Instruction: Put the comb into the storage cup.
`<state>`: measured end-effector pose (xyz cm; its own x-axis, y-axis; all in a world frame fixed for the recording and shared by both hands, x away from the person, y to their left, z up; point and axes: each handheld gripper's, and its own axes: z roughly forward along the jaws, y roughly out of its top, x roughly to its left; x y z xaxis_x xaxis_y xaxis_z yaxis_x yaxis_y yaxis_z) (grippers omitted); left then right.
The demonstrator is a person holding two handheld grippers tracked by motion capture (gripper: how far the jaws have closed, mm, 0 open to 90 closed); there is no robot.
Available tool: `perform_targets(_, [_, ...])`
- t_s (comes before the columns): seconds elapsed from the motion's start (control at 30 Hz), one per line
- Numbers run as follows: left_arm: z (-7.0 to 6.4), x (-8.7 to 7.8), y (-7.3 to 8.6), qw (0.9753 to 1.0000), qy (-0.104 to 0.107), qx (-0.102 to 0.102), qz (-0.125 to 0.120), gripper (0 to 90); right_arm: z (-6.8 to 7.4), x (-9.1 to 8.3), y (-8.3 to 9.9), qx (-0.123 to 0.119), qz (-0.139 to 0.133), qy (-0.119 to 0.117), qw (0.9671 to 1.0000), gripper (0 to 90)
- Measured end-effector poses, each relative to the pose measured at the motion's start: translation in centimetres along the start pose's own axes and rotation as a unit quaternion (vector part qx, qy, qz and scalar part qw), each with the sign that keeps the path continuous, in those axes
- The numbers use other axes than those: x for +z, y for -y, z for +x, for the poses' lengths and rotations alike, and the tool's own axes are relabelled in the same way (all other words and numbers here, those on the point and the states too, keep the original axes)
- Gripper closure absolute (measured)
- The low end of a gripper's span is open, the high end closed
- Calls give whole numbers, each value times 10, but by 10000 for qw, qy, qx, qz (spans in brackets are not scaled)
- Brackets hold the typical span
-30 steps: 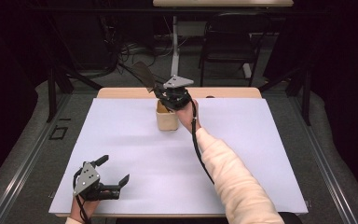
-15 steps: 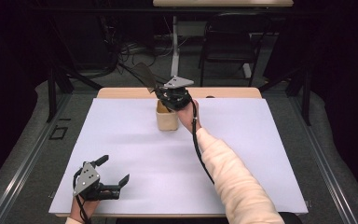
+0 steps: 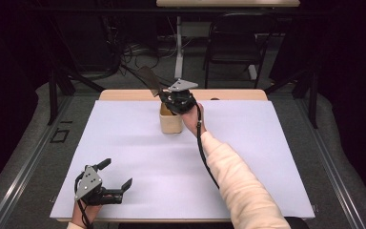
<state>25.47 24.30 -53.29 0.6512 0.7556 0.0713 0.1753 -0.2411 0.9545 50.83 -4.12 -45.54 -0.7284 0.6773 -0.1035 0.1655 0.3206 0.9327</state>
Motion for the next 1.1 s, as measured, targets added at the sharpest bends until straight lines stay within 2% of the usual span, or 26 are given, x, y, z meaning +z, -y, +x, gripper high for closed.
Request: perform_targets(1.1, [0,0,0,10000,20,-8,5,5,-1,5,11,-1,230,9,9997,718])
